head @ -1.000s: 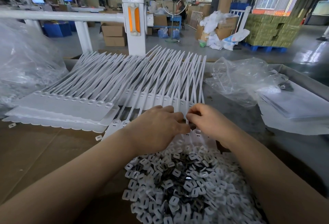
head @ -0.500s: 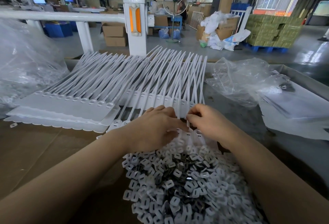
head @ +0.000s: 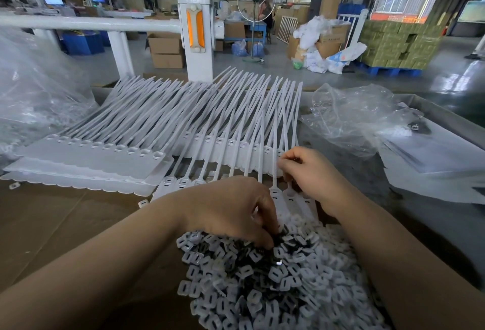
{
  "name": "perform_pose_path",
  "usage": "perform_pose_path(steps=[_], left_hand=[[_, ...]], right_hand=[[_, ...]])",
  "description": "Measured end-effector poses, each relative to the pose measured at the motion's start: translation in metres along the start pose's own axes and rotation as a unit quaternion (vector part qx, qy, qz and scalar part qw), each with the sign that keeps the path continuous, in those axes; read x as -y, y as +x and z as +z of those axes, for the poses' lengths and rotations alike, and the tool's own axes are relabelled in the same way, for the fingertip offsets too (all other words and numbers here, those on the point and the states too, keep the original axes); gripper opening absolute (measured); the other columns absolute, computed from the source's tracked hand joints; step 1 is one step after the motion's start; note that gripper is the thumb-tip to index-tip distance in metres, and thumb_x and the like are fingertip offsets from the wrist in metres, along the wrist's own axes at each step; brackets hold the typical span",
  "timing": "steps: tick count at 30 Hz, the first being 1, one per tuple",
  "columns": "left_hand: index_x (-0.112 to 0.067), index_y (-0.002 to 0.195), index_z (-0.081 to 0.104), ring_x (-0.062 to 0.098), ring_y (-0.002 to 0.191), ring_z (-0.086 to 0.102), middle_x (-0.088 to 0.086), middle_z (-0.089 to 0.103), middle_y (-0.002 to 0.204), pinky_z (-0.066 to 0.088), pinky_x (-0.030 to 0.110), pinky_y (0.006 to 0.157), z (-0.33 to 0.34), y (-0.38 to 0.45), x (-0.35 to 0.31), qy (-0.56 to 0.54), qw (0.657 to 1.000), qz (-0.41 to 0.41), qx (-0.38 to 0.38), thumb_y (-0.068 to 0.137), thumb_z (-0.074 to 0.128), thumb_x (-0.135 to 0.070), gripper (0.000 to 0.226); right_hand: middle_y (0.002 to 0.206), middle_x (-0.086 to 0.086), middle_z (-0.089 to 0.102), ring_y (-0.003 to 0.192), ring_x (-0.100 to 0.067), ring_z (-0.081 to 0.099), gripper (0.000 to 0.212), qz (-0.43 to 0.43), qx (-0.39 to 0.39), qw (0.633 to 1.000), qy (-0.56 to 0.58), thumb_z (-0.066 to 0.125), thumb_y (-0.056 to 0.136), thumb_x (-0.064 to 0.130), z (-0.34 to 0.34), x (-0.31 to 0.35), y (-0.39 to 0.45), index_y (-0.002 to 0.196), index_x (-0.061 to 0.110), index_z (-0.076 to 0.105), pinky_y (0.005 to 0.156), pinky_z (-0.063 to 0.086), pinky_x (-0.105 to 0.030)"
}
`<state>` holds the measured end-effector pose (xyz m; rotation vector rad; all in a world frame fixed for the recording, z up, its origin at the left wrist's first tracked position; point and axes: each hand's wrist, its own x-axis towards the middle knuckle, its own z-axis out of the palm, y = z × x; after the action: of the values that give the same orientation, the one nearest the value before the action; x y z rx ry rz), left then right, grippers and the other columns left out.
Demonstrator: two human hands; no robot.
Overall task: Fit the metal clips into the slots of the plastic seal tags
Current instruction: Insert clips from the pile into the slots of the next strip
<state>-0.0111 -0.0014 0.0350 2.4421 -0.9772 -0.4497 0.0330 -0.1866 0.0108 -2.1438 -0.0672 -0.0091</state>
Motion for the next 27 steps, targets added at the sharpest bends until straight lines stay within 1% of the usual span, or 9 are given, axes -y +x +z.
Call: perform_pose_path(steps=[4,7,10,12,15,18,21,23,27], left_hand=[[-0.036,0.085,0.072,-0.003,0.083,0.060,-0.017,0.064,0.087,0.050,0.017,0.077,0.003,0.002,0.001,-0.006,1.000,-0.012,-0.008,0.082,0.075,-0.038,0.005],[-0.036,0.082,0.069,-0.002,0.077,0.062,-0.016,0.067,0.084,0.043,0.012,0.067,0.002,0.002,0.003,-0.039,0.999,-0.018,-0.001,0.086,0.072,-0.036,0.004],[-0.031,0.083,0.069,0.009,0.073,0.066,-0.008,0.070,0.081,0.047,0.016,0.063,0.000,0.003,0.007,-0.087,0.996,-0.027,-0.018,0.090,0.068,-0.033,0.007],[-0.028,0.083,0.069,0.007,0.066,0.064,-0.009,0.070,0.077,0.050,0.018,0.062,-0.001,0.004,0.009,-0.119,0.990,-0.043,-0.056,0.092,0.065,-0.031,0.010],[-0.025,0.084,0.071,-0.006,0.053,0.055,-0.013,0.070,0.070,0.041,0.011,0.054,-0.004,0.007,0.015,-0.207,0.965,-0.102,-0.123,0.092,0.065,-0.028,0.012],[-0.016,0.087,0.074,0.004,0.058,0.052,-0.005,0.069,0.070,0.040,0.019,0.055,-0.005,0.009,0.022,-0.309,0.926,-0.145,-0.161,0.091,0.066,-0.022,0.011],[-0.004,0.090,0.073,0.008,0.057,0.048,0.000,0.065,0.068,0.038,0.018,0.048,-0.005,0.010,0.026,-0.375,0.894,-0.156,-0.188,0.092,0.065,-0.016,0.015],[0.000,0.093,0.073,0.008,0.055,0.047,0.001,0.064,0.067,0.038,0.017,0.047,-0.006,0.010,0.027,-0.396,0.883,-0.163,-0.193,0.093,0.063,-0.014,0.017],[-0.006,0.088,0.073,0.008,0.054,0.048,0.001,0.063,0.067,0.039,0.017,0.045,-0.008,0.009,0.030,-0.434,0.870,-0.160,-0.171,0.094,0.060,-0.013,0.016]], right_hand=[[0.070,0.001,0.064,0.047,-0.001,0.051,0.013,0.012,-0.013,1.000,0.024,0.057,0.097,0.026,-0.001,0.000,0.001,0.088,0.021,0.065,0.043,0.040,-0.017],[0.073,0.001,0.065,0.055,-0.004,0.054,0.012,0.014,-0.013,0.999,0.031,0.057,0.097,0.026,-0.001,0.001,0.001,0.089,0.021,0.066,0.046,0.042,-0.016],[0.073,0.003,0.065,0.060,-0.006,0.056,0.012,0.011,-0.011,0.999,0.038,0.059,0.096,0.027,-0.003,0.001,0.001,0.089,0.023,0.067,0.048,0.042,-0.016],[0.070,0.005,0.065,0.059,-0.003,0.055,0.010,0.006,-0.003,0.999,0.053,0.062,0.094,0.028,-0.004,0.001,0.001,0.089,0.024,0.069,0.051,0.043,-0.017],[0.062,0.012,0.064,0.055,0.004,0.055,0.009,-0.012,0.014,0.997,0.079,0.066,0.092,0.023,-0.006,0.003,-0.001,0.087,0.025,0.073,0.052,0.044,-0.015],[0.072,0.008,0.068,0.063,0.000,0.058,0.012,-0.040,0.035,0.995,0.080,0.068,0.089,0.017,-0.006,0.006,-0.003,0.085,0.027,0.074,0.055,0.046,-0.017],[0.084,0.003,0.072,0.072,-0.004,0.062,0.018,-0.064,0.067,0.992,0.080,0.072,0.085,0.011,-0.006,0.008,-0.005,0.083,0.028,0.074,0.063,0.048,-0.017],[0.079,0.009,0.071,0.071,-0.002,0.063,0.021,-0.084,0.092,0.989,0.079,0.073,0.083,0.006,-0.005,0.008,-0.006,0.086,0.027,0.074,0.063,0.048,-0.014],[0.075,0.010,0.070,0.065,0.000,0.063,0.022,-0.111,0.122,0.982,0.090,0.077,0.081,0.004,-0.005,0.008,-0.006,0.092,0.023,0.075,0.059,0.047,-0.012]])
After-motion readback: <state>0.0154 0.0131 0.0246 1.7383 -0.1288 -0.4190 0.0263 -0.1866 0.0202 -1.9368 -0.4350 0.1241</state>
